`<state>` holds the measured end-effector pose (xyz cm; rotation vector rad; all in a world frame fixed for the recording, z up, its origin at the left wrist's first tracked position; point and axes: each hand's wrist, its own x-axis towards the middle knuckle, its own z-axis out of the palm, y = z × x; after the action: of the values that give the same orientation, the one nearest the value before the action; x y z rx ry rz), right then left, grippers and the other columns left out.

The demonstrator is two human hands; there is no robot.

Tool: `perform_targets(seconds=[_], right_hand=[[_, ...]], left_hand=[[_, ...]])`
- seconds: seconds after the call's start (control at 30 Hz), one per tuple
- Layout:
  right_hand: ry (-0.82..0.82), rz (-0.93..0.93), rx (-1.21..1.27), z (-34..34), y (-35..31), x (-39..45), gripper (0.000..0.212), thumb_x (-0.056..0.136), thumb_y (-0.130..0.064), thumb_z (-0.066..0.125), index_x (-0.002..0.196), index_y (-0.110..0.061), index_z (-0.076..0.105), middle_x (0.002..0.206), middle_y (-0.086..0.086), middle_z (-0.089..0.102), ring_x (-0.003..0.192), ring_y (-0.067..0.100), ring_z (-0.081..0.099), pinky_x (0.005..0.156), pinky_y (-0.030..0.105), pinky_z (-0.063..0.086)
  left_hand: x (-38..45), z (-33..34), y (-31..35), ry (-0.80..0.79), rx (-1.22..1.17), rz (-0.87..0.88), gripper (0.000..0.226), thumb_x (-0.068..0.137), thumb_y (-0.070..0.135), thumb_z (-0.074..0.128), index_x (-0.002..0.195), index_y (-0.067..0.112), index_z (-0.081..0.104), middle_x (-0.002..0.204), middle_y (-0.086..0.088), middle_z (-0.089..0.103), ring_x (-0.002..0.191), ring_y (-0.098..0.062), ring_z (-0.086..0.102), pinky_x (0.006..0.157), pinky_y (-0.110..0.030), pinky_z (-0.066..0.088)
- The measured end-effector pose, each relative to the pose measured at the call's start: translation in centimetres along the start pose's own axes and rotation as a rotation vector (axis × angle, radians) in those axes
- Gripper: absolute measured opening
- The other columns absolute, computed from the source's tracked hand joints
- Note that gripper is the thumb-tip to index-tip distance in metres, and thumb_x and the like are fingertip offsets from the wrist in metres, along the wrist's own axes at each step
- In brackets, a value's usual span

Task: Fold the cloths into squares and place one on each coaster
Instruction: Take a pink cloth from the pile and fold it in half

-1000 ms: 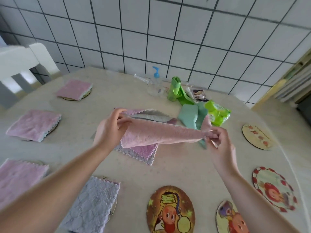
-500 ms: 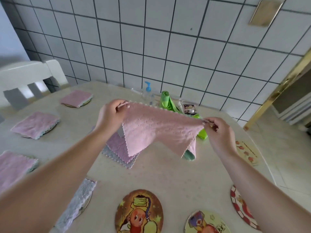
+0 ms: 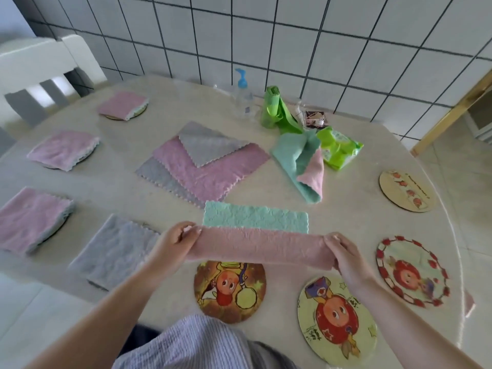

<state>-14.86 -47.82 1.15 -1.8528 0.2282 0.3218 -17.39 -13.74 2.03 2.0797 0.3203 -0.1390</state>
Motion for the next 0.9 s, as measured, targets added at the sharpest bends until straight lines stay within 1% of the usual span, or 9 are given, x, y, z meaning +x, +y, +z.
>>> perform_targets(seconds=[0.13, 0.23, 0.3, 0.43, 0.5, 0.6, 0.7, 0.8, 0.9], right_hand=[[-0.026, 0.092, -0.069, 1.4, 2.9, -1.2, 0.03, 0.098, -0.024, 0.042, 0.072, -0.012, 0.052, 0.074, 0.005, 0.048, 0.074, 0.019, 0.046, 0.067, 0.033, 0.034], [-0.065, 0.168, -0.102, 1.9, 4.3, -1.6, 0.035, 0.096, -0.032, 0.045, 0.083, -0.001, 0.053, 0.077, 0.006, 0.051, 0.075, 0.019, 0.049, 0.069, 0.033, 0.035], [-0.077, 0.199, -0.146, 2.0, 4.6, -1.6, 0.037, 0.096, -0.033, 0.046, 0.091, 0.003, 0.054, 0.079, 0.006, 0.053, 0.075, 0.018, 0.051, 0.067, 0.032, 0.036], [-0.04, 0.173, -0.233, 2.1, 4.1, -0.5, 0.024, 0.096, -0.034, 0.045, 0.086, -0.018, 0.06, 0.086, 0.003, 0.063, 0.081, 0.021, 0.06, 0.07, 0.038, 0.047], [-0.001, 0.14, -0.281, 2.1, 3.9, 0.5, 0.019, 0.096, -0.033, 0.046, 0.09, -0.022, 0.061, 0.089, 0.004, 0.064, 0.084, 0.021, 0.06, 0.074, 0.039, 0.048], [0.075, 0.095, -0.273, 2.2, 3.5, 2.2, 0.014, 0.094, -0.027, 0.049, 0.09, -0.025, 0.062, 0.081, 0.001, 0.063, 0.072, 0.017, 0.057, 0.068, 0.034, 0.046], [0.111, 0.073, -0.274, 2.4, 3.3, 3.7, 0.012, 0.094, -0.024, 0.051, 0.088, -0.025, 0.062, 0.066, -0.006, 0.056, 0.058, 0.012, 0.05, 0.061, 0.031, 0.041], [0.139, 0.083, -0.285, 2.5, 3.3, 4.8, 0.012, 0.093, -0.024, 0.051, 0.092, -0.022, 0.063, 0.071, 0.0, 0.06, 0.061, 0.014, 0.052, 0.061, 0.03, 0.04], [0.146, 0.088, -0.289, 2.6, 3.3, 5.7, 0.012, 0.093, -0.024, 0.051, 0.091, -0.02, 0.063, 0.072, -0.005, 0.06, 0.066, 0.014, 0.054, 0.061, 0.03, 0.04]], left_hand=[[-2.2, 1.3, -3.3, -0.087, 0.03, -0.172, 0.018, 0.096, 0.025, 0.048, 0.088, 0.021, 0.063, 0.084, 0.0, 0.067, 0.081, -0.018, 0.062, 0.067, -0.03, 0.047], [-2.6, 1.6, -4.2, -0.134, 0.079, -0.191, 0.02, 0.096, 0.022, 0.047, 0.082, 0.02, 0.062, 0.077, -0.001, 0.065, 0.074, -0.019, 0.062, 0.06, -0.026, 0.043], [-2.4, 1.7, -4.3, -0.149, 0.115, -0.197, 0.02, 0.096, 0.023, 0.047, 0.087, 0.018, 0.063, 0.08, -0.001, 0.065, 0.075, -0.017, 0.062, 0.06, -0.025, 0.043], [-1.1, 1.8, -3.9, -0.114, 0.115, -0.207, 0.019, 0.096, 0.028, 0.048, 0.097, 0.018, 0.064, 0.089, 0.0, 0.065, 0.084, -0.016, 0.061, 0.068, -0.029, 0.046], [0.0, 1.8, -3.5, -0.103, 0.133, -0.187, 0.02, 0.095, 0.028, 0.048, 0.103, 0.019, 0.063, 0.093, 0.002, 0.065, 0.087, -0.014, 0.059, 0.071, -0.03, 0.045], [1.7, 2.0, -2.8, -0.085, 0.119, -0.172, 0.018, 0.095, 0.023, 0.048, 0.102, 0.019, 0.064, 0.093, 0.0, 0.065, 0.085, -0.016, 0.059, 0.074, -0.034, 0.046], [3.2, 2.5, -2.5, -0.061, 0.113, -0.175, 0.017, 0.095, 0.019, 0.049, 0.09, 0.022, 0.064, 0.086, -0.008, 0.066, 0.077, -0.026, 0.06, 0.064, -0.031, 0.041], [4.5, 2.9, -2.5, -0.025, 0.105, -0.197, 0.017, 0.094, 0.018, 0.049, 0.09, 0.017, 0.065, 0.081, -0.008, 0.065, 0.071, -0.024, 0.056, 0.059, -0.03, 0.037], [5.4, 3.2, -2.6, -0.017, 0.097, -0.202, 0.015, 0.094, 0.018, 0.049, 0.091, 0.018, 0.063, 0.084, -0.007, 0.065, 0.076, -0.027, 0.058, 0.064, -0.033, 0.041]])
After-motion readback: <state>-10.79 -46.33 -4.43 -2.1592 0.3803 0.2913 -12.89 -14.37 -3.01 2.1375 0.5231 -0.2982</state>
